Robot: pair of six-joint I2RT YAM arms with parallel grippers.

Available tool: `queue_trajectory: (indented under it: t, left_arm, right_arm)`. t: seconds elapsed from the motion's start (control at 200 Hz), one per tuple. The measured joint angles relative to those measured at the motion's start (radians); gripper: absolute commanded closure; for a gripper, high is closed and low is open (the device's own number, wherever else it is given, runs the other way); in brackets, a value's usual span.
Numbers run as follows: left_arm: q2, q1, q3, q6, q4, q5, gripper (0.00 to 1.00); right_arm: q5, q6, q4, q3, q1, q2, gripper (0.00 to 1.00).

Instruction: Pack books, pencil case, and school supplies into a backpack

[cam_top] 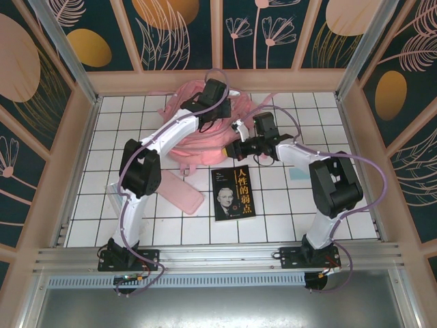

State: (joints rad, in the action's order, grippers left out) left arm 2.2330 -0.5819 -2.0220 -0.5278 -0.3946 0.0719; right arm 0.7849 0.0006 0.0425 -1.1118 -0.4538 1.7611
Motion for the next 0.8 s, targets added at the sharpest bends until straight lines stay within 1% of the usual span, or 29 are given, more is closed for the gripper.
queue_trajectory:
  t: [0.095,0.245,0.28,0.3,0.345,0.415,0.44,0.45,0.465,0.49,0.54,0.555,0.565,0.575,0.605,0.695,0.746,0.801]
  left_arm:
    - [0.0,-0.001,0.024,-0.021,0.018,-0.013,1.0]
    - [0.0,0.0,0.027,-0.043,0.045,-0.029,1.0]
    - [0.0,0.001,0.027,-0.043,0.049,-0.03,1.0]
    - [0.0,0.001,0.027,-0.043,0.05,-0.031,1.0]
    - [0.0,0.001,0.029,-0.043,0.054,-0.031,1.0]
    - [0.0,0.002,0.033,-0.046,0.063,-0.037,1.0]
    - [0.0,0.002,0.035,-0.047,0.065,-0.039,1.0]
    - [0.0,0.002,0.037,-0.048,0.066,-0.04,1.0]
    - [0.0,0.002,0.039,-0.05,0.069,-0.042,1.0]
    - [0.0,0.003,0.043,-0.051,0.071,-0.043,1.0]
    - [-0.001,0.004,0.055,-0.054,0.085,-0.05,1.0]
    - [-0.002,0.004,0.059,-0.055,0.092,-0.051,1.0]
    - [-0.002,0.004,0.062,-0.055,0.094,-0.053,1.0]
    - [-0.003,0.004,0.066,-0.057,0.099,-0.055,1.0]
    - [-0.007,0.004,0.078,-0.06,0.108,-0.058,1.0]
    - [-0.027,0.004,0.114,-0.069,0.123,-0.068,1.0]
    - [-0.038,0.004,0.126,-0.073,0.127,-0.073,1.0]
    - [-0.049,0.006,0.134,-0.081,0.131,-0.08,1.0]
  right_arm:
    - [-0.014,0.067,-0.017,0.0,-0.037,0.0,1.0]
    - [-0.047,0.18,-0.097,0.0,-0.099,0.003,1.0]
    - [-0.061,0.198,-0.108,0.0,-0.108,0.003,0.92]
    - [-0.068,0.209,-0.112,0.0,-0.11,0.003,0.86]
    - [-0.088,0.228,-0.113,0.0,-0.111,0.003,0.69]
    - [-0.113,0.262,-0.109,0.002,-0.104,0.0,0.52]
    - [-0.116,0.266,-0.109,0.006,-0.1,-0.006,0.48]
    - [-0.122,0.278,-0.109,0.01,-0.096,-0.01,0.44]
    - [-0.126,0.278,-0.109,0.014,-0.091,-0.016,0.42]
    - [-0.133,0.301,-0.109,0.027,-0.08,-0.03,0.36]
    - [-0.141,0.329,-0.112,0.063,-0.051,-0.068,0.31]
    - [-0.148,0.352,-0.111,0.074,-0.037,-0.081,0.27]
    - [-0.15,0.352,-0.113,0.083,-0.029,-0.091,0.26]
    - [-0.15,0.362,-0.114,0.091,-0.021,-0.1,0.21]
    - [-0.161,0.386,-0.115,0.114,0.004,-0.127,0.18]
    - [-0.212,0.465,-0.111,0.154,0.069,-0.182,0.16]
    - [-0.239,0.495,-0.111,0.165,0.084,-0.192,0.12]
    - [-0.263,0.531,-0.118,0.179,0.086,-0.193,0.11]
